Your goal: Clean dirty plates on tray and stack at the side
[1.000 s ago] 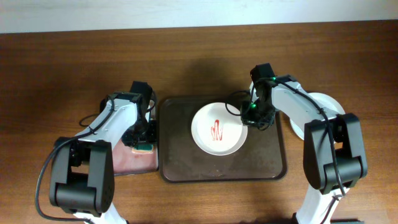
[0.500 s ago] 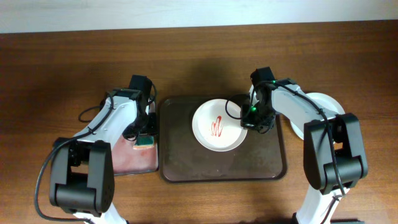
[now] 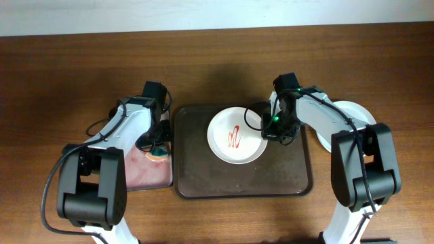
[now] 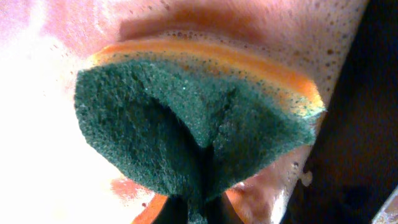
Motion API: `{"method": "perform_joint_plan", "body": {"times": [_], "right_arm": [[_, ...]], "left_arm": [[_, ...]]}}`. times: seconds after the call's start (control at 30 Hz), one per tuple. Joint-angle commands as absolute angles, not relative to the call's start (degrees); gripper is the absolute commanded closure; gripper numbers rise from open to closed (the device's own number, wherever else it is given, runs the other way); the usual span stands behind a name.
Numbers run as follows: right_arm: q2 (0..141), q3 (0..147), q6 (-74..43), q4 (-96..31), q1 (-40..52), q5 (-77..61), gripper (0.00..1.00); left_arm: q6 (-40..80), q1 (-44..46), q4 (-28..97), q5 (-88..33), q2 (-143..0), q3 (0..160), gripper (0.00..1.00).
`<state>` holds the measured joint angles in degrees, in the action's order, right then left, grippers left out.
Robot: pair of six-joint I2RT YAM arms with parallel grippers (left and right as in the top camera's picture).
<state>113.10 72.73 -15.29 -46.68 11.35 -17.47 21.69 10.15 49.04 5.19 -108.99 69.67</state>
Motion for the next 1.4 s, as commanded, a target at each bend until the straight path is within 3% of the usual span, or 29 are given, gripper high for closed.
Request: {"method": "perform_joint_plan", "body": {"times": [0.0, 0.27, 0.57, 0.6, 0.83, 1.37], "right_arm": [[113.82, 71.59, -14.83, -47.11, 11.62, -17.39, 0.96], [113.82, 71.68, -13.78, -47.75, 11.62, -17.34, 0.96], [113.84, 71.68, -13.78, -45.63, 11.62, -16.91, 0.95], [113.84, 71.68, -13.78, -45.36, 11.62, -16.93, 0.92], [113.84, 71.68, -13.78, -45.32, 11.62, -16.91, 0.96], [113.84, 71.68, -13.76, -44.95, 11.62, -16.91, 0.96]], "left_arm": [[21.8, 9.93, 50.26, 5.87, -108.2, 70.59, 1.0], [20.93, 9.96, 47.92, 15.31, -95.55, 70.61, 1.0], [20.78, 9.96, 46.59, 26.22, -91.68, 70.67, 1.0], [20.75, 9.96, 46.11, 26.89, -90.94, 70.67, 1.0], [20.75, 9.96, 45.65, 27.05, -88.49, 70.65, 1.0], [20.8, 9.96, 45.63, 26.76, -88.49, 70.59, 1.0]]}}
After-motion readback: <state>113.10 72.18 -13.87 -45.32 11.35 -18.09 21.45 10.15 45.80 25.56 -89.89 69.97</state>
